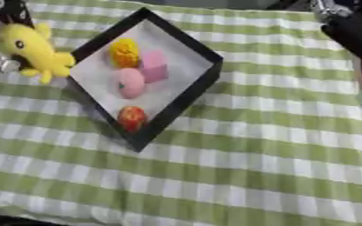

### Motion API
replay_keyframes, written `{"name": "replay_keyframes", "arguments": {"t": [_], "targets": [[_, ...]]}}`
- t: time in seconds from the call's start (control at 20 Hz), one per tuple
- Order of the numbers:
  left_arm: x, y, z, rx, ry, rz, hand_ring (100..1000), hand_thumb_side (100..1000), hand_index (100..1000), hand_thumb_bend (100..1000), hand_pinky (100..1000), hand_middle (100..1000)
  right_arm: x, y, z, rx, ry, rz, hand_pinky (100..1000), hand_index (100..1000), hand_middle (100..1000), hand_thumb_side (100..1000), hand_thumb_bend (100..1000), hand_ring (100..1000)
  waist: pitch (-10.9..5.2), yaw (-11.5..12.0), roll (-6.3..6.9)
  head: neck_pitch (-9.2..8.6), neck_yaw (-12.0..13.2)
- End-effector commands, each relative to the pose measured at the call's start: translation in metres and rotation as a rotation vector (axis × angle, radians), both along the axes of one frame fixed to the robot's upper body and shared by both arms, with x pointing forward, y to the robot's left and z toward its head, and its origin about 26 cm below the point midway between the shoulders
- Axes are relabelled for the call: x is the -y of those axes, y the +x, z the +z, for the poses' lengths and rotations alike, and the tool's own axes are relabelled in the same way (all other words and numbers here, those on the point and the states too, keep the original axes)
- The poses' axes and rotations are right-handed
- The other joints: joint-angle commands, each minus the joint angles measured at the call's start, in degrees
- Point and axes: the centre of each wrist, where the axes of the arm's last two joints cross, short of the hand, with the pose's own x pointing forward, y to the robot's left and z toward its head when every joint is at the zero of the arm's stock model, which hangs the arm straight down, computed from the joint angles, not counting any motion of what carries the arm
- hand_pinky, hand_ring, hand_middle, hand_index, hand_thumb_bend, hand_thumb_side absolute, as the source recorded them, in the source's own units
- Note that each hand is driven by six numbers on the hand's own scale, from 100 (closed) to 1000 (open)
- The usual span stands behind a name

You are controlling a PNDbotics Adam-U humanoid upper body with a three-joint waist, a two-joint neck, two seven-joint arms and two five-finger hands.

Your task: Pick up objects on the table and place them in the box.

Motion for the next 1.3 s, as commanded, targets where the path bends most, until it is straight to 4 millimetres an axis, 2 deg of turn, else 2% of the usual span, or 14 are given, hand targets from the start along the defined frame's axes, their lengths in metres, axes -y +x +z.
{"name": "replay_keyframes", "arguments": {"t": [0.05,0.25,0.4,0.45,0.5,0.55,0.75,0.95,1.05,1.1,1.15,1.2,1.3], "targets": [[0.024,0.015,0.010,0.053,-0.007,-0.023,713,100,620,207,750,621,-0.003,-0.003,0.011,0.035,-0.006,0.025,895,791,696,349,336,754,-2.05,-0.3,0.72,-0.14,0.4],[0.060,0.049,0.003,0.083,0.027,-0.046,715,100,620,227,751,624,-0.009,-0.002,0.016,0.048,0.000,0.052,896,791,696,348,335,755,-1.80,-0.9,0.63,-0.14,1.4],[0.073,0.069,-0.012,0.090,0.044,-0.049,716,100,622,236,752,626,-0.013,-0.001,0.019,0.054,0.004,0.072,896,791,696,348,334,755,-1.53,-1.4,0.48,-0.14,2.0],[0.076,0.075,-0.018,0.093,0.050,-0.045,717,100,625,236,753,627,-0.014,-0.001,0.019,0.056,0.006,0.077,896,791,696,346,329,755,-1.46,-1.5,0.43,-0.14,2.1],[0.077,0.081,-0.025,0.094,0.055,-0.039,719,100,627,292,753,630,-0.015,0.000,0.020,0.057,0.009,0.081,896,791,696,347,331,755,-1.39,-1.7,0.36,-0.14,2.2],[0.078,0.086,-0.031,0.097,0.064,-0.032,720,100,628,261,753,632,-0.016,0.000,0.020,0.058,0.011,0.084,896,791,696,348,335,755,-1.34,-1.8,0.31,-0.14,2.3],[0.079,0.102,-0.057,0.100,0.103,-0.015,727,100,639,306,759,646,-0.018,0.000,0.021,0.060,0.021,0.093,896,791,695,348,333,754,-1.23,-2.1,0.15,-0.14,2.7],[0.079,0.109,-0.068,0.081,0.107,-0.028,742,100,685,373,772,673,-0.019,0.000,0.021,0.060,0.024,0.094,896,791,695,348,334,755,-1.19,-2.1,0.02,-0.14,2.7],[0.080,0.109,-0.068,0.072,0.101,-0.047,770,207,784,472,788,719,-0.019,0.000,0.021,0.060,0.023,0.095,896,791,695,348,335,755,-1.20,-2.0,-0.02,-0.14,2.7],[0.081,0.108,-0.067,0.069,0.100,-0.055,792,306,846,545,807,747,-0.019,0.000,0.021,0.059,0.023,0.095,896,791,695,348,334,755,-1.21,-2.0,-0.02,-0.14,2.7],[0.081,0.107,-0.065,0.067,0.094,-0.064,800,342,868,575,817,756,-0.019,0.000,0.021,0.059,0.023,0.095,896,791,695,348,334,755,-1.23,-2.0,-0.02,-0.14,2.7],[0.081,0.106,-0.062,0.069,0.086,-0.071,819,427,907,651,834,776,-0.019,0.000,0.021,0.057,0.024,0.094,896,791,696,349,334,755,-1.25,-1.9,-0.01,-0.14,2.7],[0.080,0.103,-0.056,0.076,0.062,-0.076,824,487,920,692,838,781,-0.019,0.000,0.021,0.055,0.024,0.093,896,791,696,349,334,755,-1.31,-1.9,0.02,-0.14,2.7]]}}
